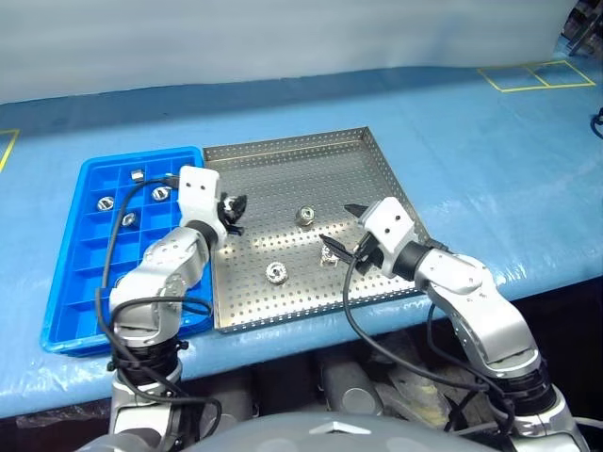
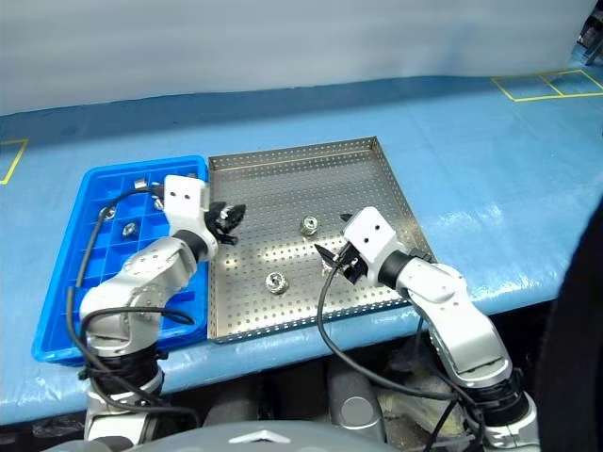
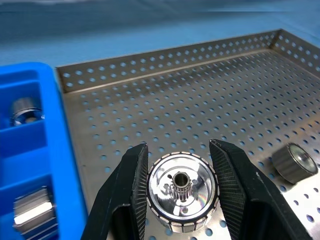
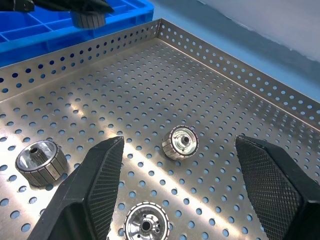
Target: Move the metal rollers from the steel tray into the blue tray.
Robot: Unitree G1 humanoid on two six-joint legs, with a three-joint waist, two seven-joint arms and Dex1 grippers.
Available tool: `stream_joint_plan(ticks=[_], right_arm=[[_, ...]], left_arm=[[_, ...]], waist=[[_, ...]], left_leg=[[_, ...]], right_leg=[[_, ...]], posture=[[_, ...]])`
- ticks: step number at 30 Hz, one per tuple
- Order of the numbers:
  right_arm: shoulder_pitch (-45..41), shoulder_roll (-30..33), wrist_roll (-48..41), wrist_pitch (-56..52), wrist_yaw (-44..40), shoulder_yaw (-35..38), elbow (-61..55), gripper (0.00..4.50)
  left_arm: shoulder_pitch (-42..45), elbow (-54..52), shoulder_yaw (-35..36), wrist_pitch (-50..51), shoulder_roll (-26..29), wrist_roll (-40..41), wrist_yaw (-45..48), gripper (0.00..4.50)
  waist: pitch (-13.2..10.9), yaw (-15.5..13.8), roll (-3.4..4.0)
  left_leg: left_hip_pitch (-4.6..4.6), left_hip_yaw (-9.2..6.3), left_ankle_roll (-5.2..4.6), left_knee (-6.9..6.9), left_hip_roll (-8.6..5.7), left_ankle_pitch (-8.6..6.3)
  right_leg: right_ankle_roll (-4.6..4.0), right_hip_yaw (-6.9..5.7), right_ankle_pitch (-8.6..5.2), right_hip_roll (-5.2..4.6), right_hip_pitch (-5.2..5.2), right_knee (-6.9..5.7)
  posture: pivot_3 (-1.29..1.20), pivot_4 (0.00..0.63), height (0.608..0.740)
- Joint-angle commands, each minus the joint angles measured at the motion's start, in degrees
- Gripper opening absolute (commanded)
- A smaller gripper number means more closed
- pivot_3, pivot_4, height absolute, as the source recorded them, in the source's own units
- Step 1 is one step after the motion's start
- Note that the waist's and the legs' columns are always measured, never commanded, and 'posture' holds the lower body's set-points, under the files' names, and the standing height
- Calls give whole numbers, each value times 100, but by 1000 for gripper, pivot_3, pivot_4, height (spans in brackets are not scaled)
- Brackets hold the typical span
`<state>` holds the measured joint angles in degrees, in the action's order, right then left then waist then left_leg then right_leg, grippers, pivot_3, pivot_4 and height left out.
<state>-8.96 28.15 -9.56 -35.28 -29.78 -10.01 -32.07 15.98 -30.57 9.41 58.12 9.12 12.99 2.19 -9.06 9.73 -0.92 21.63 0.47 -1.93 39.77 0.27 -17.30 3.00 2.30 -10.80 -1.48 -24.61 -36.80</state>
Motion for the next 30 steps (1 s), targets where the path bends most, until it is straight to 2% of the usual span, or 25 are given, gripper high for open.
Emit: stream_joint_plan(ticks=[1,6,13,17,21,30], right_arm=[[-123,-25,-9,167,-76,-50,-22,3722],[-307,-90,-16,257,-194,-154,192,3722],[-493,-186,-16,394,-328,-295,438,3722],[-526,-233,-5,424,-371,-352,489,3722],[-516,-259,4,436,-372,-376,496,3722],[-412,-234,25,433,-295,-302,415,3722]], left_arm=[[-183,-575,654,-8,70,-341,-513,1628],[-552,-1020,1331,79,221,-741,-934,1628],[-728,-924,2103,-134,175,-1188,-1446,1628],[-777,-573,2123,-290,92,-1268,-1502,1628],[-689,-290,1840,-444,36,-1264,-1404,1628],[-157,450,1464,-710,177,-1260,-1220,1628]], waist=[[0,-30,0],[-6,-246,-11],[-13,-628,-30],[-8,-762,-38],[-8,-836,-40],[-8,-791,-42]], left_leg=[[-1,0,0,-2,0,0],[-1,0,1,-5,0,1],[-1,-4,4,-5,-1,2],[0,-5,4,-5,-3,2],[0,-8,7,-5,-2,3],[1,-9,7,-6,-1,3]], right_leg=[[-1,0,0,1,0,0],[-2,-1,0,-1,-2,1],[-6,-13,0,-9,-1,3],[-7,-17,0,-15,1,5],[-19,-26,-6,-17,2,3],[-23,-35,-7,-19,2,2]], posture=[[-146,150,740],[-96,150,740],[-66,150,740],[-38,150,740],[-51,150,740],[-91,150,740]])
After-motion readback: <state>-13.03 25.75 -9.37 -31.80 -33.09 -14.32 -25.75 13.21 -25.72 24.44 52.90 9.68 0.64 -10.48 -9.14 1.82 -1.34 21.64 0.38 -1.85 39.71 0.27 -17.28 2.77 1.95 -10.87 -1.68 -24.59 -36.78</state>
